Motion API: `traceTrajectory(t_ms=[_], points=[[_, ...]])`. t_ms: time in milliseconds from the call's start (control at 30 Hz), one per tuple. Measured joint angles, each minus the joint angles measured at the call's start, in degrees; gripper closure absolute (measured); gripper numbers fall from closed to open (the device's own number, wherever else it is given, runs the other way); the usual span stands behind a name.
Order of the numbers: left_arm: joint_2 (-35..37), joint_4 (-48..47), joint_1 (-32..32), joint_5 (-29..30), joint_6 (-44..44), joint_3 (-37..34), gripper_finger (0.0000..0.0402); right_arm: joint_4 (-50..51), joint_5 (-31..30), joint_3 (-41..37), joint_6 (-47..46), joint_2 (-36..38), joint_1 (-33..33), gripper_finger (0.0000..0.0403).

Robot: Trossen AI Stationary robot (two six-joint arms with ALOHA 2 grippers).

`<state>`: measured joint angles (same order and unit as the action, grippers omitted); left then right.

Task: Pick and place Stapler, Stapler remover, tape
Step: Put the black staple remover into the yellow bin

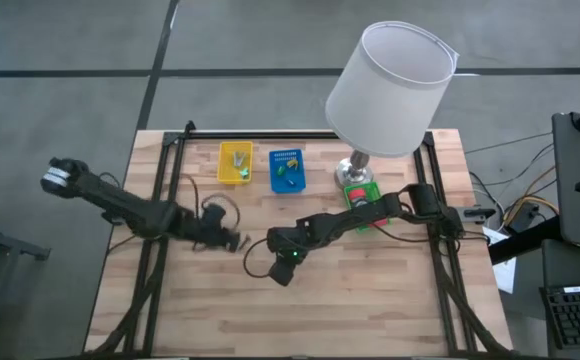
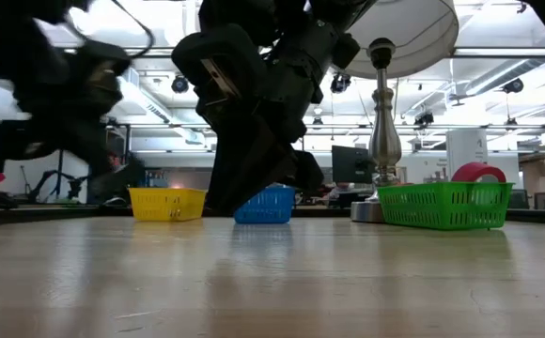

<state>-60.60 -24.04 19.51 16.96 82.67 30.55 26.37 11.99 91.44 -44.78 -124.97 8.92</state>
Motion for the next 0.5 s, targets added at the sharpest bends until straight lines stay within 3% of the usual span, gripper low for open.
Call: traceTrajectory(t_ms=[167,500], points=[[5.77,-0.44,-16.46,-5.21,-10.88,0.0,0.0394,0.06,-0.21,0.0,-0.24,0.0,1.04,0.0351],[9.13,4.85,-57.5,-27.45,-30.68,0.07,0.0394,0.14,-2.1,0.0,-0.81,0.0,2.2,0.0351]])
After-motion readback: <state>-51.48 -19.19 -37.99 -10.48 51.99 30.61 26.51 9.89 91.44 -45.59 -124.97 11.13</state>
